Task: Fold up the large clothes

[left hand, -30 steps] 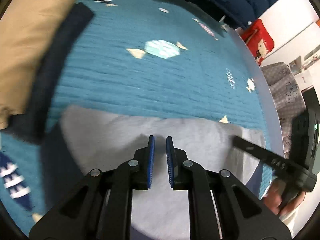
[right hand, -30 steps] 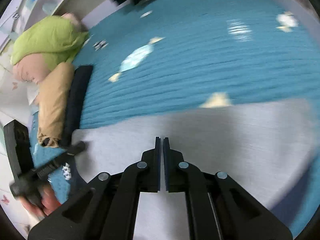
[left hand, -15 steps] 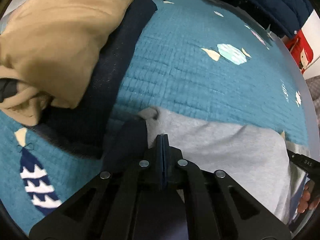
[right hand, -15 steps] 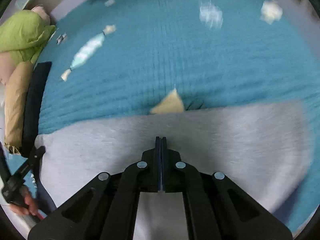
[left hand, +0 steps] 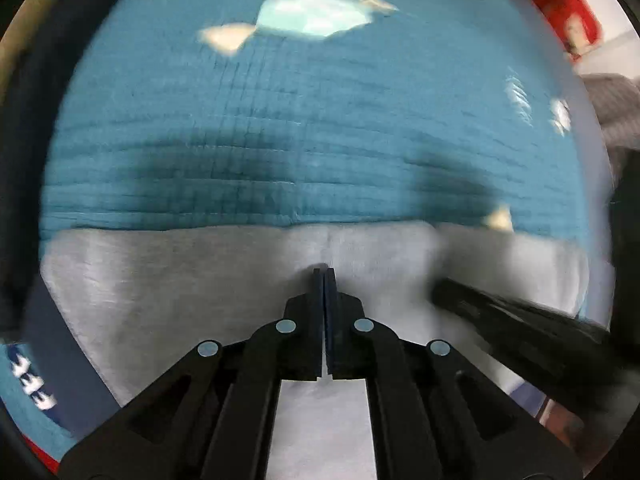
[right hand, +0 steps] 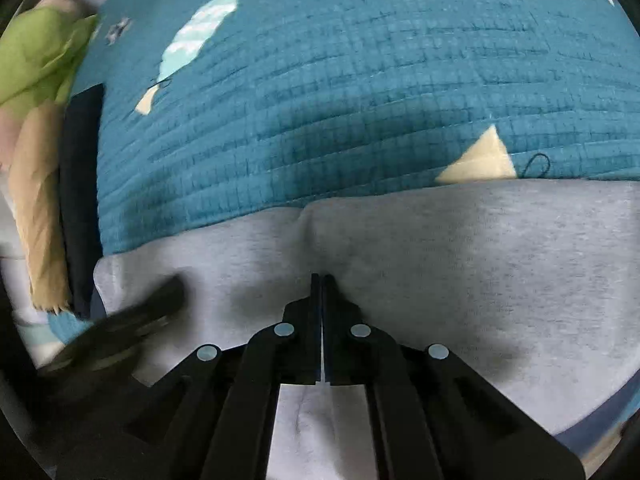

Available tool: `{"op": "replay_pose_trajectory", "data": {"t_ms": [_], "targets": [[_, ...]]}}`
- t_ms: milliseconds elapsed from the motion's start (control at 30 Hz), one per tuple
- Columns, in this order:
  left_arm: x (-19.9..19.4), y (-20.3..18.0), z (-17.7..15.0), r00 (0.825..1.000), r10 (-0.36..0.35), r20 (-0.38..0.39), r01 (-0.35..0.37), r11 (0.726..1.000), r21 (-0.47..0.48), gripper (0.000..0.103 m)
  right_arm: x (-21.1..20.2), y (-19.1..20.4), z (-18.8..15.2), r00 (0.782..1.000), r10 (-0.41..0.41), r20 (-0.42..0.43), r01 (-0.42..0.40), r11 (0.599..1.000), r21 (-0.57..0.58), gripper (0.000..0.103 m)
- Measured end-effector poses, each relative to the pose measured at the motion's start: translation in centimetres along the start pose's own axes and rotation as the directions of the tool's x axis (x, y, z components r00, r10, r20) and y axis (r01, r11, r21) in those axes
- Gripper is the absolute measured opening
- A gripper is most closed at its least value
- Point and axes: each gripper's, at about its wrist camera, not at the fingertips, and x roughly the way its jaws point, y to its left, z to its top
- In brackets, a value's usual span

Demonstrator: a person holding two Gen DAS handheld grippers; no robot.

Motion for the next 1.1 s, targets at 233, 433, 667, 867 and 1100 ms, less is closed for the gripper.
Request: {"op": "replay_pose_trajectory", "data": {"t_ms": [233, 433, 667, 867, 1100], "targets": [[-2.7, -0.4, 1.4, 0.992, -0.035, -0.118, 0.035, 0.999, -0.003, 0.002, -1.8, -1.4, -2.5, 0.990, -0.136, -0.033, 0.133, 0.988, -0.074, 0.000], [-1.2, -0.7, 1.4, 0.984, 0.032, -0.173, -0.030, 0.999, 0.014, 0.002, -2.1, -2.4, -2.7, 0.993, -0.094, -0.065, 0.091, 0.995, -0.041, 0.001], [2.1, -0.3, -3.9, 0.962, 0.085, -0.258, -0.059, 0.993, 0.106, 0.003, 2.3, -3.4, -7.3, 0.974, -0.205, -0.093, 0.190, 0.970, -0.150, 0.002], [-2.1, -1.3, -6.6, 0.968, 0.101, -0.230, -0.064, 0.985, 0.162, 0.002, -3.2, -2.1, -10.6, 0.976, -0.210, -0.049, 0.197, 0.960, -0.198, 0.006], [1.8, 1.4, -12.4, 0.961, 0.063, -0.269, -0.026, 0.990, 0.139, 0.002, 1.3, -6.3, -12.5, 0.968, -0.235, -0.090, 0.223, 0.967, -0.126, 0.000]]}}
